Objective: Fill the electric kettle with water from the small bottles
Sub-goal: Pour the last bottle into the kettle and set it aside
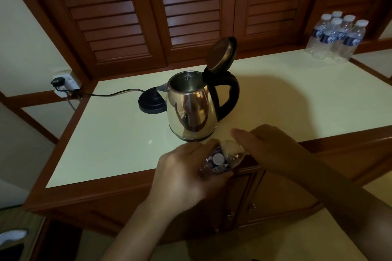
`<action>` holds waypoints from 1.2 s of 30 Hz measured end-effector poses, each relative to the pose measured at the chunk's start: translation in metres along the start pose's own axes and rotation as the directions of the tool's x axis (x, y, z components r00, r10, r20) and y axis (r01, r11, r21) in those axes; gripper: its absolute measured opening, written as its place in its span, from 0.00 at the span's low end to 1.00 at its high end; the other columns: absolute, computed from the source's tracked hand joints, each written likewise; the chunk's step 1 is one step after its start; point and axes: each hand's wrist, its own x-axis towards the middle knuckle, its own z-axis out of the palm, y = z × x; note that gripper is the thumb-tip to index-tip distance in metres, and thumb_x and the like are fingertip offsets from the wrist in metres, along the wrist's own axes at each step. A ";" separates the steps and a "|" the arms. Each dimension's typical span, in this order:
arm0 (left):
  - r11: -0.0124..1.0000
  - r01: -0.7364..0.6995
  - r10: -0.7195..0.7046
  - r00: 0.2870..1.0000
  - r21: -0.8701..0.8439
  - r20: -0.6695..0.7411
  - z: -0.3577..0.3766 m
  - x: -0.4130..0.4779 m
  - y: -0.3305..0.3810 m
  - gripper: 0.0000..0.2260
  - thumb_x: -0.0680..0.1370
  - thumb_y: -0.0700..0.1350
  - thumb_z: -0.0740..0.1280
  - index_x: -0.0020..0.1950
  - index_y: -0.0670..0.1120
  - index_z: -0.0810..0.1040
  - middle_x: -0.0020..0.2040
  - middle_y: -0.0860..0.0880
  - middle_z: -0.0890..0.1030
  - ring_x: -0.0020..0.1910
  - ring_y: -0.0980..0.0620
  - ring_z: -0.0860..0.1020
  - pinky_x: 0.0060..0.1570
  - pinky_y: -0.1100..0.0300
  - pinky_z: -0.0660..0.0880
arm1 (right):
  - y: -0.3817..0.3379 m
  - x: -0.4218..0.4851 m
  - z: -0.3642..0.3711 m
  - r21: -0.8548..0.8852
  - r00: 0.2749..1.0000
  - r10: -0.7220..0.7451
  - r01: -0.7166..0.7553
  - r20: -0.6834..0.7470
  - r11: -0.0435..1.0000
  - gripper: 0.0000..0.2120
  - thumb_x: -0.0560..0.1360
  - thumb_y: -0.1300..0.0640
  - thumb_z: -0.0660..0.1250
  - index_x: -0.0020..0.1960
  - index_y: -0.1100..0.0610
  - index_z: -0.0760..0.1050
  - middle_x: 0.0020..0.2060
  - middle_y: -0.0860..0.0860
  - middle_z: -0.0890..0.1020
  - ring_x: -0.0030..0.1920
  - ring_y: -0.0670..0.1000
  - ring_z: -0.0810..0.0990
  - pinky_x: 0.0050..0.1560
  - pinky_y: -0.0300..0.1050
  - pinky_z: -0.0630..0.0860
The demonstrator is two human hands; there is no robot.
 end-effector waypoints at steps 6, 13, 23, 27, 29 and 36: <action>0.986 0.144 -0.141 0.989 -0.078 0.048 0.022 0.000 0.001 0.34 0.74 0.68 0.73 0.74 0.51 0.78 0.65 0.52 0.83 0.64 0.53 0.81 0.58 0.54 0.82 | 0.014 0.001 -0.008 -0.045 0.998 -0.039 0.036 -0.057 0.998 0.29 0.74 0.29 0.57 0.31 0.52 0.73 0.27 0.49 0.74 0.28 0.46 0.73 0.35 0.39 0.69; 0.780 0.393 -0.283 0.915 -0.486 0.287 0.042 0.017 -0.002 0.26 0.80 0.52 0.74 0.77 0.53 0.75 0.67 0.57 0.83 0.65 0.64 0.80 0.63 0.65 0.78 | 0.039 -0.016 -0.034 0.214 0.980 -0.127 0.159 -0.155 0.964 0.12 0.80 0.48 0.64 0.63 0.41 0.77 0.54 0.34 0.80 0.52 0.41 0.81 0.47 0.29 0.74; 0.716 0.368 -0.183 0.919 -0.593 0.350 0.089 0.090 0.035 0.17 0.73 0.61 0.74 0.61 0.68 0.79 0.57 0.67 0.83 0.54 0.65 0.82 0.50 0.71 0.77 | 0.073 -0.007 -0.061 0.461 0.926 0.076 0.113 -0.370 0.880 0.32 0.70 0.41 0.68 0.74 0.40 0.66 0.59 0.40 0.80 0.58 0.39 0.81 0.50 0.39 0.83; 0.767 0.316 -0.079 0.911 -0.559 0.406 0.120 0.127 0.055 0.12 0.78 0.60 0.72 0.61 0.67 0.79 0.55 0.64 0.84 0.54 0.64 0.82 0.50 0.68 0.79 | 0.098 0.001 -0.087 0.493 0.884 0.138 0.114 -0.446 0.863 0.32 0.69 0.41 0.68 0.73 0.38 0.67 0.58 0.39 0.80 0.56 0.39 0.81 0.48 0.38 0.83; 0.810 0.269 -0.029 0.906 -0.522 0.422 0.140 0.154 0.068 0.14 0.80 0.58 0.72 0.65 0.65 0.77 0.54 0.61 0.84 0.53 0.62 0.82 0.50 0.62 0.80 | 0.114 0.008 -0.106 0.492 0.863 0.144 0.132 -0.483 0.860 0.30 0.71 0.42 0.69 0.72 0.38 0.68 0.58 0.37 0.81 0.57 0.38 0.81 0.47 0.34 0.81; 0.772 0.261 -0.024 0.923 -0.580 0.384 0.217 0.260 0.107 0.18 0.78 0.52 0.77 0.67 0.59 0.80 0.56 0.57 0.85 0.55 0.60 0.82 0.51 0.63 0.81 | 0.173 0.038 -0.186 0.554 0.857 0.141 0.186 -0.495 0.812 0.24 0.79 0.49 0.63 0.74 0.45 0.68 0.63 0.39 0.80 0.61 0.38 0.80 0.56 0.37 0.80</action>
